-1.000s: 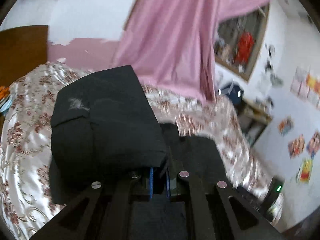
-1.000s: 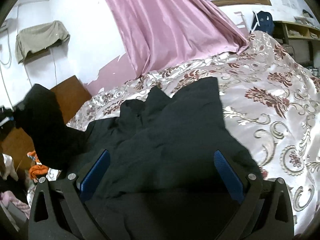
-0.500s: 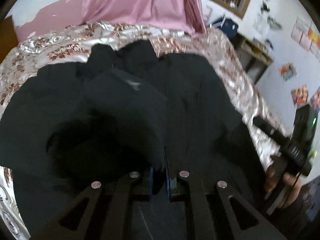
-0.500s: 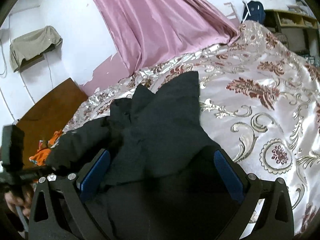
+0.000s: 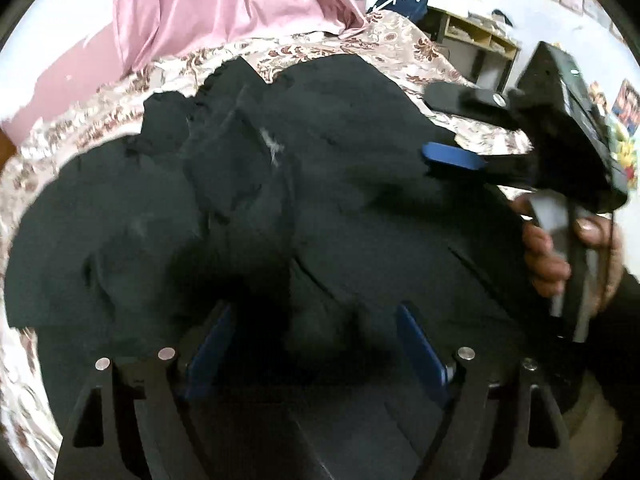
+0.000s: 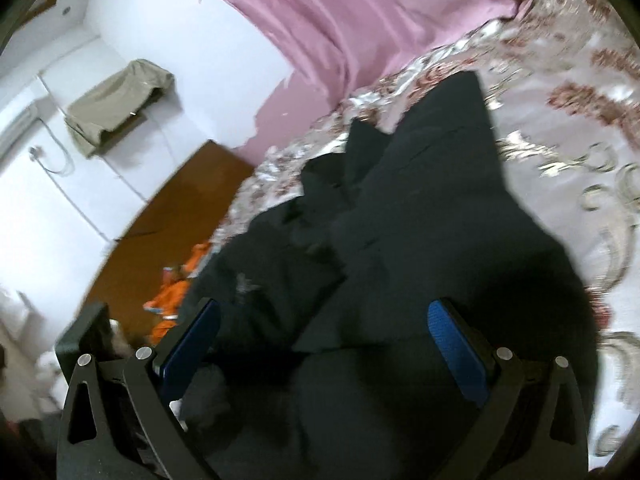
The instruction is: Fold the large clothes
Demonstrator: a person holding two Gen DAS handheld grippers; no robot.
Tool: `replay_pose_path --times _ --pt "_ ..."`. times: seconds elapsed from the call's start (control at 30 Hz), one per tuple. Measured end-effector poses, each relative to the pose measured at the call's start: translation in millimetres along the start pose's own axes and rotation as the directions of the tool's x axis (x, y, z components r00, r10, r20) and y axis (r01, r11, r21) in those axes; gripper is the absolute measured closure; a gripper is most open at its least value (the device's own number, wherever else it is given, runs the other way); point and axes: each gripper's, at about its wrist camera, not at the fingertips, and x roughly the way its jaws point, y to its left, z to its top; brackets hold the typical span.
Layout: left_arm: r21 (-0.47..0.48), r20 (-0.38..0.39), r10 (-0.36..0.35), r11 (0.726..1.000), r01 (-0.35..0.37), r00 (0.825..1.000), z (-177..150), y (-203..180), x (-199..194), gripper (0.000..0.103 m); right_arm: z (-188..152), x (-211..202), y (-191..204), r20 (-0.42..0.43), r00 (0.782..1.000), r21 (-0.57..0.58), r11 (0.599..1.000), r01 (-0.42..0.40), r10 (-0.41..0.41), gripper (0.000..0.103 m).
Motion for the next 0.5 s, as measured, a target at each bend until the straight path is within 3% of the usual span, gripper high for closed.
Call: replay_pose_path --times 0.13,0.23,0.37,0.43,0.5 --pt "-0.105 0.004 -0.042 0.994 0.042 0.999 -15 14 -9 0.022 -1 16 3 -0.028 0.997 0.041 0.997 -0.072 0.073 0.001" --pt "-0.213 0.031 -0.041 0.976 0.046 0.999 -24 36 -19 0.021 -4 28 8 -0.048 0.996 0.038 0.996 -0.075 0.077 0.001" --pt "-0.353 0.083 0.076 0.935 -0.043 0.994 -33 74 -35 0.020 -9 43 13 -0.097 0.992 0.035 0.996 -0.078 0.081 0.001" --pt "-0.431 0.109 0.151 0.898 -0.090 0.983 -33 95 -44 0.020 -13 48 13 -0.132 0.989 0.041 0.998 -0.057 0.062 0.001" --pt "-0.510 0.106 0.251 0.844 -0.164 0.962 -31 119 -54 0.020 -18 53 14 -0.153 0.988 0.029 1.000 -0.003 0.007 0.001"
